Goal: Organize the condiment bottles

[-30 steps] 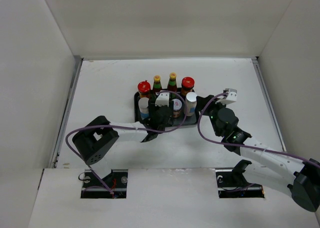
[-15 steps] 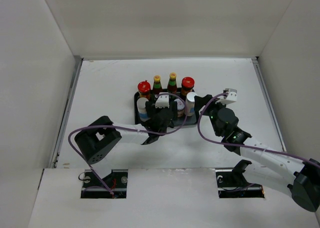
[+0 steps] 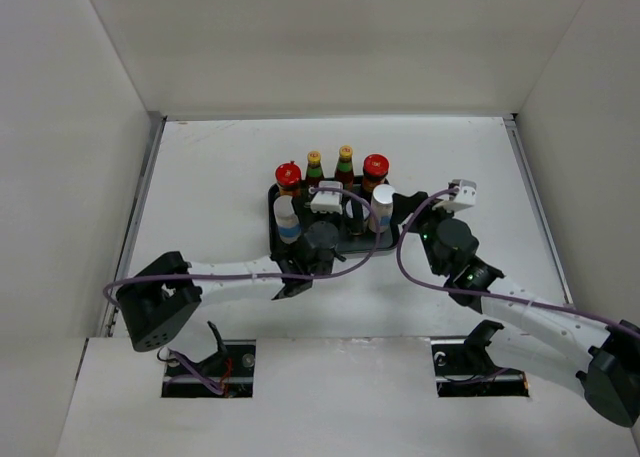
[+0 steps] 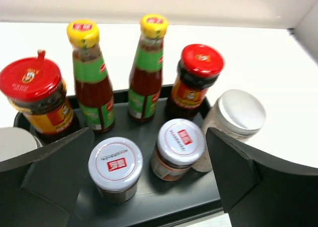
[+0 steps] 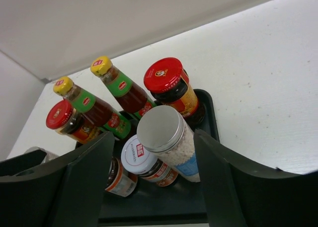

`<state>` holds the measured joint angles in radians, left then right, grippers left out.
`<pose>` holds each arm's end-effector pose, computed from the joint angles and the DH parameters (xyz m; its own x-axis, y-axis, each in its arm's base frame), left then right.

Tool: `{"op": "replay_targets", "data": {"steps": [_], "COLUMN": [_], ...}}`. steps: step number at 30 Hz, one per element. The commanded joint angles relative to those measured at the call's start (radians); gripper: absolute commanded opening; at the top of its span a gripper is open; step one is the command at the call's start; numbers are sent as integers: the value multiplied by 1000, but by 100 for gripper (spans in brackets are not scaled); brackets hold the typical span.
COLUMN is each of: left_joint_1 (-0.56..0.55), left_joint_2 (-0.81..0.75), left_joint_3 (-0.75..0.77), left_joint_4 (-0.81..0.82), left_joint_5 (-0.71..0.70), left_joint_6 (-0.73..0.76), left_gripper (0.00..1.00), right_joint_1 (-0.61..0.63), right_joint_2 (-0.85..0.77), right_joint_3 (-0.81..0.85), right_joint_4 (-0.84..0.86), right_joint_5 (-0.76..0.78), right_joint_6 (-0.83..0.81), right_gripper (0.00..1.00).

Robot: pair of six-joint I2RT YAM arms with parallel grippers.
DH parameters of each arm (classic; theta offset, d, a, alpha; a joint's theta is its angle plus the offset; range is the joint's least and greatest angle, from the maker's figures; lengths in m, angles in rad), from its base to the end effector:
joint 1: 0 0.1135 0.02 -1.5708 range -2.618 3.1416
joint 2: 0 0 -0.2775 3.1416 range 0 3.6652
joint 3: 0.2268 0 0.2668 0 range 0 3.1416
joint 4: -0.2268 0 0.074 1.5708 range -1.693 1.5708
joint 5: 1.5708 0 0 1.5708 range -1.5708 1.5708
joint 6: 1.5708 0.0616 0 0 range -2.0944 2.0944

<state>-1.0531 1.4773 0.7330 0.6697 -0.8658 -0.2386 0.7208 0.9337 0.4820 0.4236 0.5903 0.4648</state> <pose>0.2088 -0.2718 0.2493 -0.0801 -0.1688 -0.9824 0.1732 0.9682 -0.1805 0.2030 0.1327 0.2735 -0.0773 0.4278 -0.9006 -0.1070 0.8945 0.4341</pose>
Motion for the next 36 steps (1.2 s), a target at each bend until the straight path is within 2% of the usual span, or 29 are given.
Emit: {"op": "replay_targets", "data": {"steps": [1, 3, 5, 7, 11, 13, 17, 19, 21, 23, 25, 28, 30, 32, 36], "left_joint_1": [-31, -54, -77, -93, -103, -95, -98, -100, -80, -51, 9, 217, 401, 523, 594], "left_joint_2": [-74, -119, -187, -273, -496, -615, -854, -932, -977, -980, -956, -789, -640, -533, -347], "left_joint_3": [39, 31, 2, -49, -151, -214, -339, -368, -366, -351, -327, -236, -140, -37, 197], "left_joint_4": [77, 76, 73, 64, -77, -149, -319, -398, -497, -560, -590, -596, -628, -698, -953], "left_joint_5": [49, 91, 117, 114, 55, -69, -358, -420, -427, -398, -281, -31, 129, 210, 241], "left_joint_6": [47, 36, 28, 30, 9, -42, -168, -215, -264, -309, -370, -435, -449, -484, -507], "left_gripper": [100, 100, 100, 100, 100, 100, 100, 100, 100, 100, 100, 100, 100, 100, 100], "right_joint_1": [6, 6, 6, 6, 7, 10, 1, -37, -91, -138, -171, -203, -206, -200, -195], "right_joint_2": [-16, -21, -33, -48, -111, -144, -164, -142, -101, -44, 8, 56, 63, 59, 39], "right_joint_3": [-5, 1, 7, 16, 35, 32, 32, 40, 52, 79, 107, 148, 156, 156, 167], "right_joint_4": [57, 46, 37, 20, -55, -85, -167, -187, -184, -189, -187, -204, -215, -224, -305], "right_joint_5": [26, 17, 14, 19, 32, 55, 109, 120, 108, 86, 62, 28, 22, 31, 77], "right_joint_6": [-3, -5, -11, -23, -15, 3, 44, 66, 92, 118, 153, 181, 183, 190, 210], "right_gripper": [61, 38, 22, 15, 14, 16, 28, 37, 51, 62, 71, 79, 81, 82, 79]}}
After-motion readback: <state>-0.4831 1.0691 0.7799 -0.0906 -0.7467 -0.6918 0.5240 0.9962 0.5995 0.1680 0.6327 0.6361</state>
